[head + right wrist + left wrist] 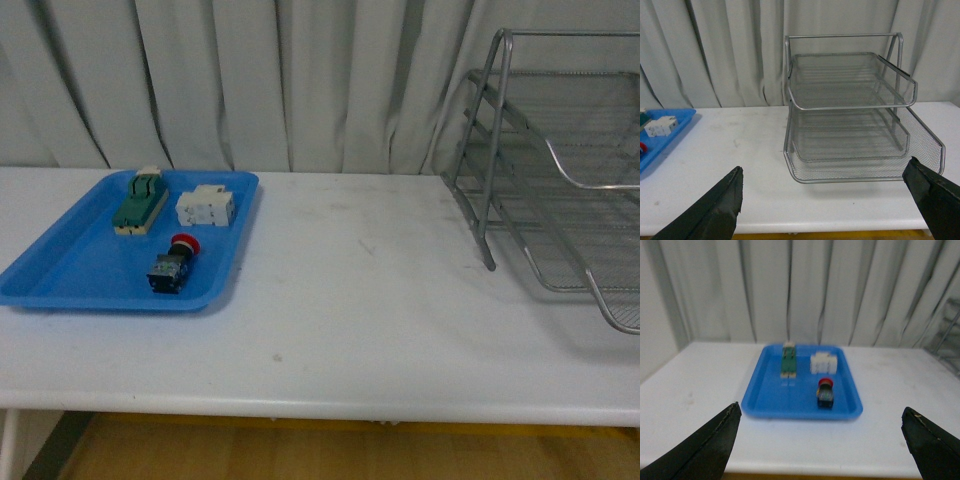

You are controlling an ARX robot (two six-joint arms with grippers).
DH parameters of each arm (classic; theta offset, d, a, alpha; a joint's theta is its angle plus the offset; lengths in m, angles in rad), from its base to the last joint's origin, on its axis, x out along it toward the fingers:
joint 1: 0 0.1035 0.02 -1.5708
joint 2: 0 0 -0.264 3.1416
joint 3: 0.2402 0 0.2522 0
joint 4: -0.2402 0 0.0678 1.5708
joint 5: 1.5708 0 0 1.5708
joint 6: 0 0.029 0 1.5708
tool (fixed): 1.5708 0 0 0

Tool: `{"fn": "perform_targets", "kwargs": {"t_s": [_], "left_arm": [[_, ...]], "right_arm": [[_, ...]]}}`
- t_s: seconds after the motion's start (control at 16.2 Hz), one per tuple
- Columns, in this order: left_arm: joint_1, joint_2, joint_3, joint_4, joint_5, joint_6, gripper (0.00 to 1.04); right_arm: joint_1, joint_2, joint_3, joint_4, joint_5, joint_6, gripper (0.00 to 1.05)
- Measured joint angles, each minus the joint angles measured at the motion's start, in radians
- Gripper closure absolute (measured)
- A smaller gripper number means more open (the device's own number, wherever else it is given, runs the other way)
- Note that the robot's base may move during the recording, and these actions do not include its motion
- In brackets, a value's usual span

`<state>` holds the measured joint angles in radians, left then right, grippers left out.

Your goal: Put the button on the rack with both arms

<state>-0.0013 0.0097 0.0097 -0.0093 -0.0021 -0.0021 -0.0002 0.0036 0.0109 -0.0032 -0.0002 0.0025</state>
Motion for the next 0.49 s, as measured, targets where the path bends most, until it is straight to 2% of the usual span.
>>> {"fn": "perform_targets", "kwargs": {"t_s": [0.06, 0.12, 0.19, 0.25, 0.31, 0.49], "left_arm": [[-0.047, 0.111, 0.095, -0.238, -0.101, -0.076, 0.07], [-0.073, 0.268, 0.201, -0.346, -0.137, -0.142, 0.07], [-0.067, 0.383, 0.29, -0.288, -0.117, -0.169, 0.07], [-0.014, 0.838, 0.561, 0.056, -0.029, -0.141, 0.07], [-0.015, 1.045, 0.659, 0.125, 0.005, -0.127, 0.07], [-0.058, 1.502, 0.966, 0.072, 0.034, -0.108, 0.07]], "right_arm": [[0.0, 0.0, 0.0, 0.0, 0.002, 0.0, 0.06], [0.0, 0.0, 0.0, 0.0, 0.001, 0.0, 0.06], [0.0, 0.0, 0.0, 0.0, 0.001, 0.0, 0.06], [0.0, 0.0, 0.0, 0.0, 0.001, 0.0, 0.06], [0.0, 0.0, 0.0, 0.0, 0.001, 0.0, 0.06], [0.0, 0.0, 0.0, 0.0, 0.001, 0.0, 0.06]]}}
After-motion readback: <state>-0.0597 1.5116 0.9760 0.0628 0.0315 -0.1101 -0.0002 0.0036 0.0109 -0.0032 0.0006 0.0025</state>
